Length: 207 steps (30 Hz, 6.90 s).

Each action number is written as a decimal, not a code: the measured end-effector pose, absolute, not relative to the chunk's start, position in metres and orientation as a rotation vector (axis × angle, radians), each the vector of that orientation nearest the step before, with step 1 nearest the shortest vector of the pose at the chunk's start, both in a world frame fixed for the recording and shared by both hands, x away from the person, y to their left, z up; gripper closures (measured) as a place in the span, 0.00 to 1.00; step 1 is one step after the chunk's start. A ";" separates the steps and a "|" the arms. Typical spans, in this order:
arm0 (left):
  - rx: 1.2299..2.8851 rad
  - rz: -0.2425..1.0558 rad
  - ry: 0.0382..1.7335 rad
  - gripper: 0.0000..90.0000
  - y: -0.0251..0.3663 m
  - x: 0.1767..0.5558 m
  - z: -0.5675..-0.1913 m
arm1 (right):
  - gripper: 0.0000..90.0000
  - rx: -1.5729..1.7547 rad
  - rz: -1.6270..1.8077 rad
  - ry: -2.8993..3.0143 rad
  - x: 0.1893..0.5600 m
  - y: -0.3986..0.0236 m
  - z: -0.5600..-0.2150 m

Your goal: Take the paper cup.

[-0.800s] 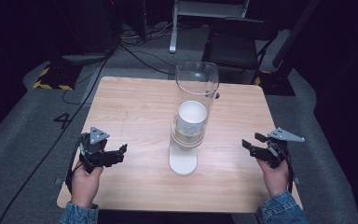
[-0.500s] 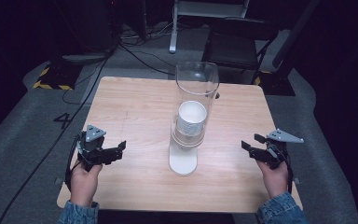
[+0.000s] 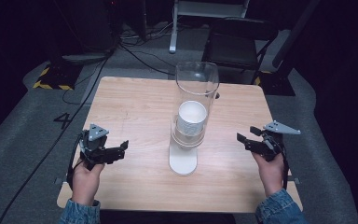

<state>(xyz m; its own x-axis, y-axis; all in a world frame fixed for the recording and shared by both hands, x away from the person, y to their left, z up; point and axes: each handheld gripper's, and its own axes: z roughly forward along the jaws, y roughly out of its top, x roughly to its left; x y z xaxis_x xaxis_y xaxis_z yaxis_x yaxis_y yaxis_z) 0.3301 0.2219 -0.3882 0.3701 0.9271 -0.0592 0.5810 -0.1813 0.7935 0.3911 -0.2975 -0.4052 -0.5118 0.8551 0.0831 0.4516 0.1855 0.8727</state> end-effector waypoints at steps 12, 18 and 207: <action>1.884 0.564 1.303 0.17 0.219 0.331 -0.389 | 0.33 1.146 1.313 2.105 0.389 -0.264 -0.401; 1.895 0.566 1.306 0.17 0.219 0.332 -0.392 | 0.32 1.055 1.328 2.161 0.382 -0.243 -0.401; 1.931 0.518 1.277 0.17 0.205 0.349 -0.395 | 0.37 0.923 1.249 2.350 0.366 -0.140 -0.495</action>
